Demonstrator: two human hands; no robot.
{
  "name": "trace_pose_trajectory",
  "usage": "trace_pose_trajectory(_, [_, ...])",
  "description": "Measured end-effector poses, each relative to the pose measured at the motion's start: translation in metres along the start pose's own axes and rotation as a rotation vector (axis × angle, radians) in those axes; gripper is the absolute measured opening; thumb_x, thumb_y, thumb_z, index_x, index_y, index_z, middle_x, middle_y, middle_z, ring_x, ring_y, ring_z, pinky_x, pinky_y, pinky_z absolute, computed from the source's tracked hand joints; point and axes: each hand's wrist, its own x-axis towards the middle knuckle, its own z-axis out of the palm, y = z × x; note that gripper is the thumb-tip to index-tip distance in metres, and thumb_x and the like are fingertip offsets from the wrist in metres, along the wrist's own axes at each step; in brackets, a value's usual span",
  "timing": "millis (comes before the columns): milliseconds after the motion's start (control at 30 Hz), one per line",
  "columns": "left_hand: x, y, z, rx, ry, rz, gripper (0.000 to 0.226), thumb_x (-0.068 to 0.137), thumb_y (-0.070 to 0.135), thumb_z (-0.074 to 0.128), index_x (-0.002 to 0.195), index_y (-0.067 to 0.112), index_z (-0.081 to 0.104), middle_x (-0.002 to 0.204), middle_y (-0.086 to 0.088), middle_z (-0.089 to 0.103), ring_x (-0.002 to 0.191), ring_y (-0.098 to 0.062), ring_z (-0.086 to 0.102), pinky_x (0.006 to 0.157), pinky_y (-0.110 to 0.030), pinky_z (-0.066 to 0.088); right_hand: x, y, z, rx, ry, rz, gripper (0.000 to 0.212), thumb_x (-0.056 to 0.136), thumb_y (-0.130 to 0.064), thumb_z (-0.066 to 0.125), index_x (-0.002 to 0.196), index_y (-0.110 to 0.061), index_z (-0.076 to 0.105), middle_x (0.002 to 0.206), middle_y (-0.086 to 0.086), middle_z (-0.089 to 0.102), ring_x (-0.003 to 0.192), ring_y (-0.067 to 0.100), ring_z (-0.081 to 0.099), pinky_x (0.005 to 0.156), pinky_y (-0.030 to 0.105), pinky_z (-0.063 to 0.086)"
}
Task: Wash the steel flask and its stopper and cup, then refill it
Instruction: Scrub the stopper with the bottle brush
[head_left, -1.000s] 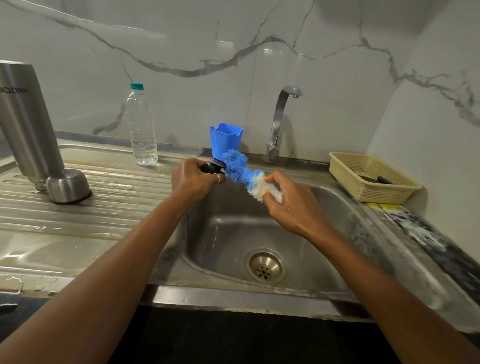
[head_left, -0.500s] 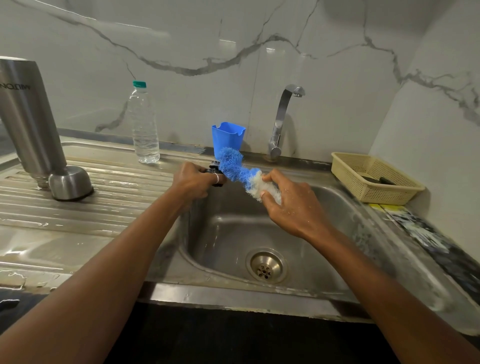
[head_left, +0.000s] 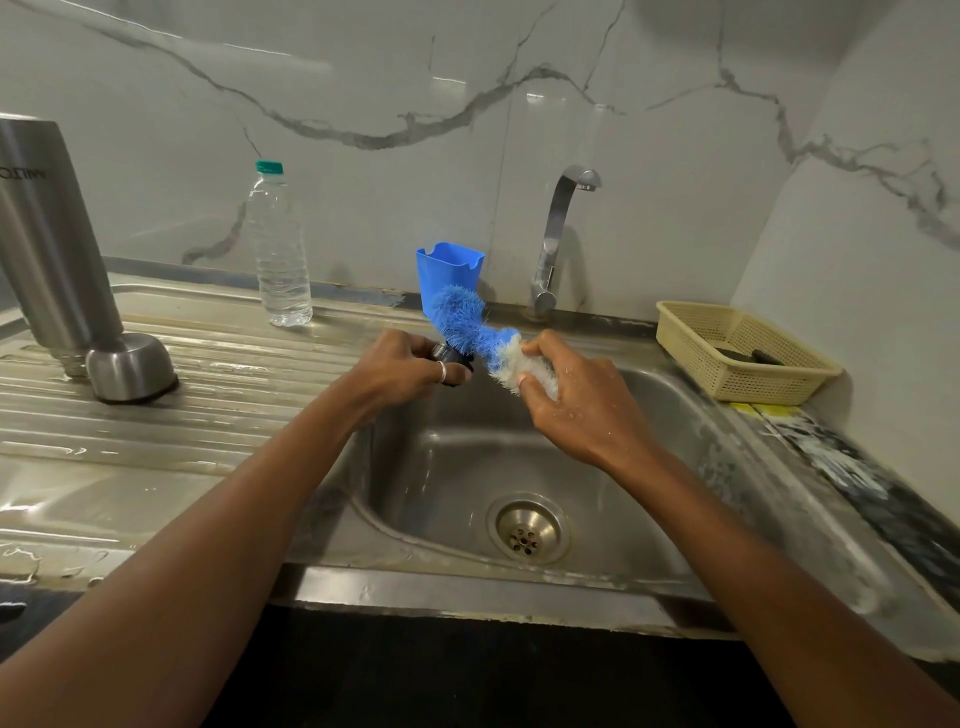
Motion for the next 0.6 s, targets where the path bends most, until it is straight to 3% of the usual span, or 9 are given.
trace_pose_trajectory(167, [0.0003, -0.0026, 0.0002, 0.013, -0.062, 0.084, 0.036, 0.069, 0.023, 0.091, 0.101, 0.017, 0.077, 0.088, 0.004, 0.078, 0.096, -0.020, 0.074, 0.100, -0.041, 0.056, 0.0007, -0.0003, -0.0007, 0.000, 0.006, 0.004, 0.027, 0.096, -0.033, 0.057, 0.123, -0.030, 0.055, 0.098, -0.001, 0.071, 0.081, 0.021, 0.063, 0.068, 0.037, 0.052])
trace_pose_trajectory(300, [-0.0014, -0.0005, 0.0029, 0.039, -0.094, 0.141, 0.040, 0.073, 0.009, 0.089, 0.110, 0.013, 0.075, 0.096, 0.002, 0.079, 0.096, -0.015, 0.075, 0.100, -0.038, 0.056, 0.0022, 0.0018, 0.0007, 0.000, -0.004, 0.021, 0.028, 0.096, -0.033, 0.057, 0.124, -0.030, 0.055, 0.096, -0.001, 0.070, 0.077, 0.019, 0.061, 0.062, 0.032, 0.045])
trace_pose_trajectory(467, [-0.0013, 0.0009, 0.0015, 0.050, -0.107, 0.160, 0.045, 0.074, 0.014, 0.089, 0.116, 0.016, 0.073, 0.100, 0.004, 0.078, 0.098, -0.013, 0.074, 0.100, -0.041, 0.056, 0.0041, 0.0044, 0.0011, 0.013, -0.006, 0.052, 0.027, 0.095, -0.033, 0.057, 0.122, -0.031, 0.054, 0.098, -0.001, 0.069, 0.079, 0.020, 0.062, 0.066, 0.036, 0.052])
trace_pose_trajectory(600, [-0.0028, 0.0018, 0.0008, 0.015, -0.080, 0.199, 0.048, 0.074, 0.020, 0.088, 0.118, 0.019, 0.072, 0.106, -0.002, 0.077, 0.105, -0.023, 0.072, 0.100, -0.047, 0.056, 0.0061, 0.0042, 0.0020, 0.041, -0.009, 0.058, 0.027, 0.096, -0.034, 0.057, 0.123, -0.031, 0.053, 0.096, -0.002, 0.068, 0.080, 0.019, 0.062, 0.065, 0.034, 0.049])
